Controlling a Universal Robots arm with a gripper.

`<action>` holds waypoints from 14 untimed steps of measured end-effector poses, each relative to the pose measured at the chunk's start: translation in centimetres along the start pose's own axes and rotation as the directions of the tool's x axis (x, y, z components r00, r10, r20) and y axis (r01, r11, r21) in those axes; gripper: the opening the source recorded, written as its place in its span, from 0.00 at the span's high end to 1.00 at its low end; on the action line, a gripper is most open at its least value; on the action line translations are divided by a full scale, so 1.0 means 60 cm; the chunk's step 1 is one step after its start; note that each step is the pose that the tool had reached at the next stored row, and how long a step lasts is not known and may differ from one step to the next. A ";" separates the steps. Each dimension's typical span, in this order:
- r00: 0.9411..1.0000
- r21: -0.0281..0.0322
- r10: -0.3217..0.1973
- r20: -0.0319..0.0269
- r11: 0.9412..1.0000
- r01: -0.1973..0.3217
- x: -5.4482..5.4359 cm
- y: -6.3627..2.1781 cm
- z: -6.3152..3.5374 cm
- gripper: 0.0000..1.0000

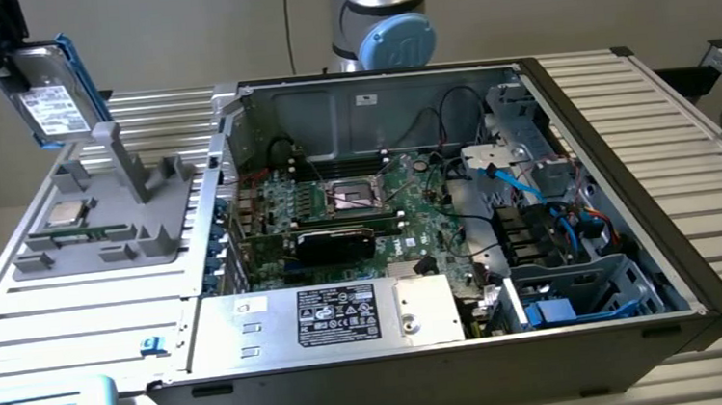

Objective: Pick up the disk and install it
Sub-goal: 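Pick up the disk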

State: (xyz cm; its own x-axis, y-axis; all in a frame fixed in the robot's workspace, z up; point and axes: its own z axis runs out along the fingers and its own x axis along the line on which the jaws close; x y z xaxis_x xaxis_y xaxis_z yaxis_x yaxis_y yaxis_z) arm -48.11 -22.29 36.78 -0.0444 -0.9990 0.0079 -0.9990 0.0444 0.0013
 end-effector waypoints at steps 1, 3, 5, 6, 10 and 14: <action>1.000 0.000 0.000 0.000 1.000 0.000 0.000 0.000 -0.008 0.63; 1.000 0.001 0.000 0.000 1.000 0.000 0.000 0.000 -0.023 0.63; 1.000 0.001 0.000 0.000 1.000 0.000 0.000 0.000 -0.038 0.63; 1.000 0.001 0.000 0.000 1.000 0.000 0.000 -0.001 -0.045 0.63; 1.000 0.004 0.000 0.000 1.000 0.000 0.000 -0.004 -0.072 0.63; 1.000 0.009 0.000 0.000 1.000 0.000 0.000 -0.008 -0.093 0.63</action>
State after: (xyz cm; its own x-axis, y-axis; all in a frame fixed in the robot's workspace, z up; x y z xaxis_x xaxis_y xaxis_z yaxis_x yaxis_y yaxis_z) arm -47.60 -22.29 42.36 -0.0445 -0.9990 0.0075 -0.9990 0.0444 -0.0074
